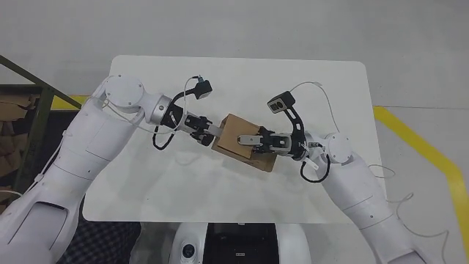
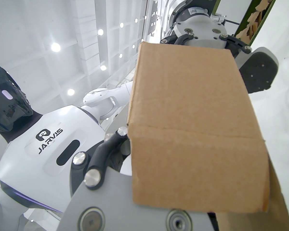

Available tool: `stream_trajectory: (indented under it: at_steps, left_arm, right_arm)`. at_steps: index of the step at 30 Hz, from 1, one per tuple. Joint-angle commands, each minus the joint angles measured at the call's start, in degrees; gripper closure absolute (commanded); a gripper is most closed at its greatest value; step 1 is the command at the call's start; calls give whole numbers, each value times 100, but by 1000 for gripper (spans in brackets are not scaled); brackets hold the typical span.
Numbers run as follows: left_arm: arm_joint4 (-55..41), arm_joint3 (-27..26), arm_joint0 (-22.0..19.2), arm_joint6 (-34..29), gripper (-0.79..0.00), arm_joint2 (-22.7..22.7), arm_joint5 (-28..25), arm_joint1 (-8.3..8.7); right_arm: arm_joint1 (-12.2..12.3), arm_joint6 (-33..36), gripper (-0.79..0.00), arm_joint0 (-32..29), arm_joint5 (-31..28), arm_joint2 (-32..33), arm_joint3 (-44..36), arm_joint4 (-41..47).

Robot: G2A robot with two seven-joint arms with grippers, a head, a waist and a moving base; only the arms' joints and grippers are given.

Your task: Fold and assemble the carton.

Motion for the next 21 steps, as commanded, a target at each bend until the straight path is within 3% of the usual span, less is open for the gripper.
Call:
stream_trajectory:
  at_steps: [1,8,21]
  left_arm:
    - [-7,50,21,51,-785,-53,-7,12]
    - [-27,128,183,201,-785,-427,-18,111]
    - [71,-382,631,404,-785,-1013,-138,282]
  right_arm:
    - [-2,13,0,1,3,-1,0,3]
    - [-1,58,0,4,19,18,3,-4]
    - [4,732,0,217,171,18,240,178]
